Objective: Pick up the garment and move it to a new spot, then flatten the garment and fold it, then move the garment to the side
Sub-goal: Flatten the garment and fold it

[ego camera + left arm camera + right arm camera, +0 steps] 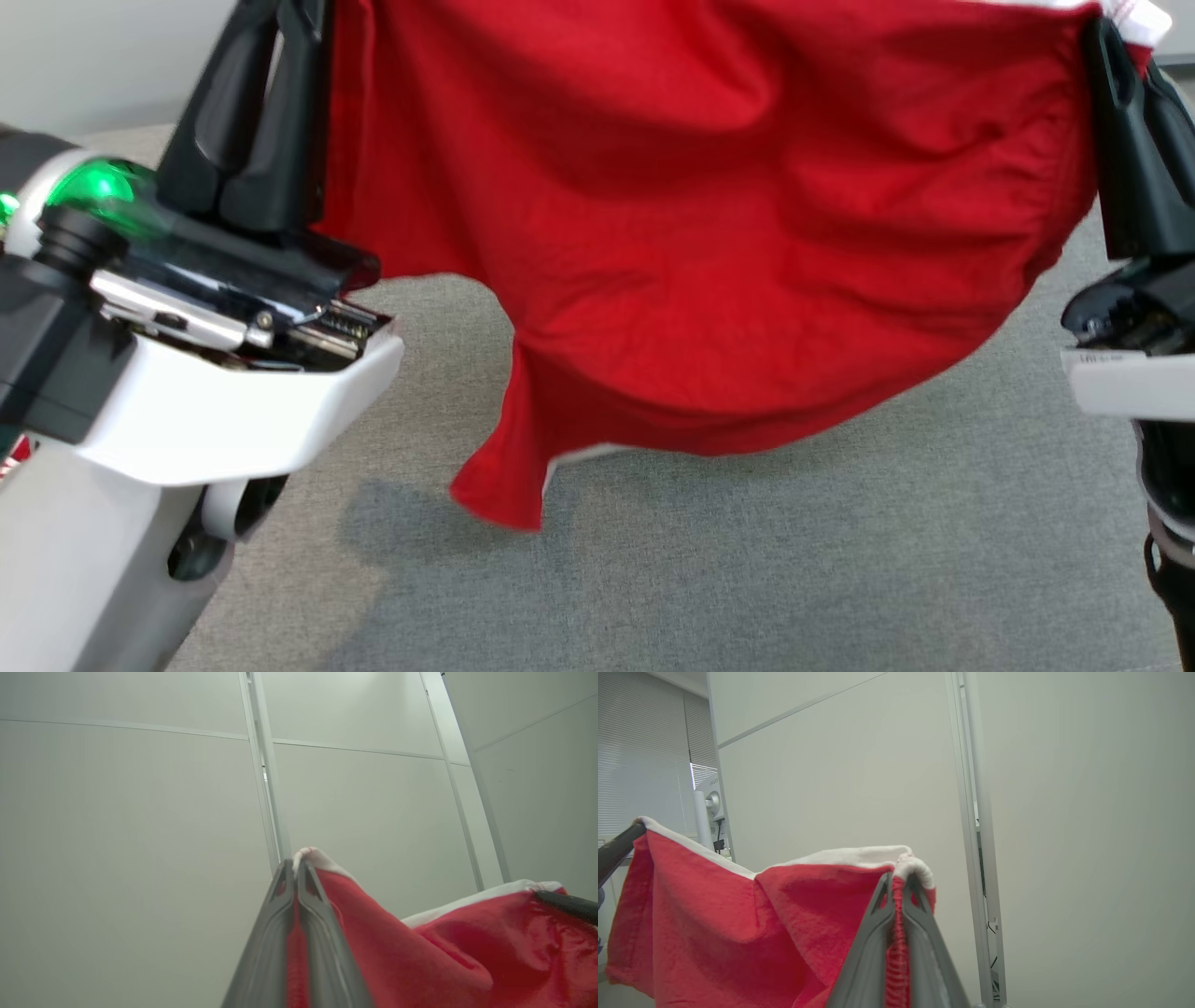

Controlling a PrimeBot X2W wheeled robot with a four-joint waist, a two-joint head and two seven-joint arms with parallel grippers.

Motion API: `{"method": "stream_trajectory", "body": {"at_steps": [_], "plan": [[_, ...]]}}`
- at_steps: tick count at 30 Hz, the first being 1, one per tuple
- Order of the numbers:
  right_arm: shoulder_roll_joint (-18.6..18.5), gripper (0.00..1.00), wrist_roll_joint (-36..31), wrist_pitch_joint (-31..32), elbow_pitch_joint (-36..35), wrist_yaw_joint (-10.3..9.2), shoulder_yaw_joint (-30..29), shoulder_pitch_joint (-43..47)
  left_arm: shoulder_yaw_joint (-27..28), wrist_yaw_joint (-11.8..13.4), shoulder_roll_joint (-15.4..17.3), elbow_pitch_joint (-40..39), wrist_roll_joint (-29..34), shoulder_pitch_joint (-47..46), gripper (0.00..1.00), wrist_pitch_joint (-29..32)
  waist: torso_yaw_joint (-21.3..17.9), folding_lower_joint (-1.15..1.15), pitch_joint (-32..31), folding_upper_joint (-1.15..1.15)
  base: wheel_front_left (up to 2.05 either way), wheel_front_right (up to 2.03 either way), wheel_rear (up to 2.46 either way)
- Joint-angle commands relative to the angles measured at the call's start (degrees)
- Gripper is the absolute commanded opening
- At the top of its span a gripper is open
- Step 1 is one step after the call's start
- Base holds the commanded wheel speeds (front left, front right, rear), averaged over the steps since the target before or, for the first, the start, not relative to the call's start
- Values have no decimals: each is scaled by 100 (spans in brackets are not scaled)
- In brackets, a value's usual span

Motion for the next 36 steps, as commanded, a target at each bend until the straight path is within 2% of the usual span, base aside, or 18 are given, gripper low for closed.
{"method": "stream_trajectory", "body": {"at_steps": [1, 6, 13, 14, 15, 16, 21, 23, 29, 36], "plan": [[-58, 0, 69, 0, 142, -2, 29, -237, 37, -47, -4, 60, -19, -218, 0, 20, -50, 0, 131, 0, 0, 0, 0], [-192, 0, 199, 26, 588, -2, 179, -1041, 66, -346, -140, 489, -174, -893, 0, 30, -27, 0, 551, 0, 0, 0, 0], [-365, 0, 347, -220, 1810, -2, 679, -2796, 31, -1011, -667, 2252, -501, -2365, 0, -104, 53, 0, 1110, 0, 0, 0, 0], [-365, 0, 347, -220, 1810, -2, 679, -2796, 31, -1011, -667, 2252, -501, -2365, 0, -104, 53, 0, 1110, 0, 0, 0, 0], [-366, 0, 394, -370, 2281, -2, 846, -3319, -10, -1200, -848, 2909, -535, -2822, 0, -195, 98, 0, 1246, 0, 0, 0, 0], [-366, 0, 394, -370, 2281, -2, 846, -3319, -10, -1200, -848, 2909, -535, -2822, 0, -195, 98, 0, 1246, 0, 0, 0, 0], [-205, 0, 650, -945, 3616, -2, 1277, -4433, -44, -1633, -1290, 4625, -581, -3850, 0, -498, 157, 0, 1341, 0, 0, 0, 0], [-94, 0, 837, -1221, 4134, -2, 1401, -4807, 2, -1700, -1426, 5242, -558, -4156, 0, -595, 161, 0, 1332, 0, 0, 0, 0], [252, 0, 1269, -1564, 5419, -2, 1654, -5458, 54, -1857, -1784, 6779, -618, -4776, 0, -700, 148, 0, 1239, 0, 0, 0, 0], [308, 0, 1673, -1626, 6154, -2, 2218, -5501, 83, -2206, -2087, 7948, -858, -4825, 0, -731, 183, 0, 1314, 0, 0, 0, 0]]}}
